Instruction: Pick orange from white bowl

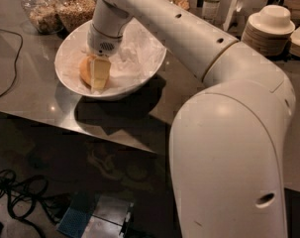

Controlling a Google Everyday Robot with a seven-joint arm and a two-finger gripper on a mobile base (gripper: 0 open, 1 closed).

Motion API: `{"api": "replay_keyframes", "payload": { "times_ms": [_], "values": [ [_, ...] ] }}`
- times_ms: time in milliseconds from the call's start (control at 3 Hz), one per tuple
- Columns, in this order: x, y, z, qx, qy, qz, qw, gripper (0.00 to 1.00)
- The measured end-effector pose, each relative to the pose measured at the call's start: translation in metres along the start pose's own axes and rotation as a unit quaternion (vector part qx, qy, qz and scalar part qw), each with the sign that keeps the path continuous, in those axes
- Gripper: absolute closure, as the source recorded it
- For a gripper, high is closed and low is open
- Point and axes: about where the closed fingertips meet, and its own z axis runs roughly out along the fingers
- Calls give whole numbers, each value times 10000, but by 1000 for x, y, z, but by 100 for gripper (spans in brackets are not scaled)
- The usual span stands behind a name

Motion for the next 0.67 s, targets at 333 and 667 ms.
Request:
{"api": "replay_keyframes", "payload": {
  "times_ms": [333,667],
  "values": [
    [-1,-1,-3,-8,-4,11,10000,29],
    [2,-2,1,-32,-39,94,9999,53]
  ]
}}
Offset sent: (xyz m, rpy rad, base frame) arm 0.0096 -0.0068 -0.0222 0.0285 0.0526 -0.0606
